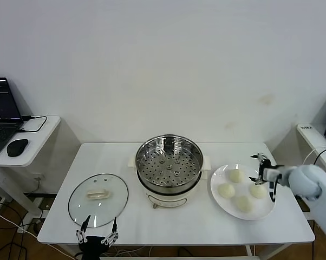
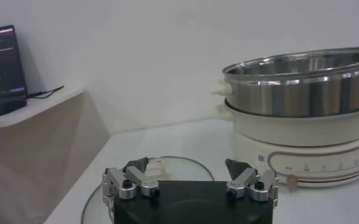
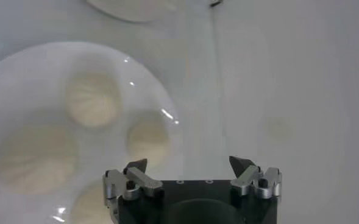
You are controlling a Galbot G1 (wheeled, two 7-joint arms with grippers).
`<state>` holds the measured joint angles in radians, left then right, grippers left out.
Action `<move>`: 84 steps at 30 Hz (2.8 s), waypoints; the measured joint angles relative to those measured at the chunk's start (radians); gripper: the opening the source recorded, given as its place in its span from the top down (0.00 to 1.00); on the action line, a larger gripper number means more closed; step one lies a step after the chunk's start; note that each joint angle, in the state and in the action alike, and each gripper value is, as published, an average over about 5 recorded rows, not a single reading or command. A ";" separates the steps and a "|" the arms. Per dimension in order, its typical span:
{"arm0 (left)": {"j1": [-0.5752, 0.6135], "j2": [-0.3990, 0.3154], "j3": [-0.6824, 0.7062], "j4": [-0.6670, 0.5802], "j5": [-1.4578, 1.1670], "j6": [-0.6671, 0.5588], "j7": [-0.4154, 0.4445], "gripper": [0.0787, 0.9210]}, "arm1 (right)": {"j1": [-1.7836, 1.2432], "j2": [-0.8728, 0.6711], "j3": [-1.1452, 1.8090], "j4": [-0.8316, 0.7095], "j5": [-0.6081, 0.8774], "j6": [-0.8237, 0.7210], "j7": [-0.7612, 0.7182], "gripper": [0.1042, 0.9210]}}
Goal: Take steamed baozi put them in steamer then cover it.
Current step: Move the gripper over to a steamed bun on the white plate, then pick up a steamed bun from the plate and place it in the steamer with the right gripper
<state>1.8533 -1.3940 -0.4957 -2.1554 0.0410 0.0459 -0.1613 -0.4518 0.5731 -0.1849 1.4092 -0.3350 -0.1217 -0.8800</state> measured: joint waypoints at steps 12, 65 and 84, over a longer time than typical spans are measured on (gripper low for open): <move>-0.007 0.002 -0.022 0.007 -0.004 0.005 0.004 0.12 | 0.223 0.094 -0.259 -0.216 0.019 0.041 -0.109 0.12; -0.026 0.006 -0.042 0.006 -0.017 0.008 0.009 0.12 | 0.374 0.269 -0.413 -0.466 0.027 0.041 -0.146 0.40; -0.024 0.037 -0.038 -0.022 -0.051 0.009 0.012 0.12 | 0.779 0.161 -0.710 -0.190 0.348 0.006 -0.141 0.39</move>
<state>1.8292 -1.3573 -0.5339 -2.1773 -0.0098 0.0544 -0.1494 0.3276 0.7344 -0.8953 1.2190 0.0134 -0.1160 -1.0215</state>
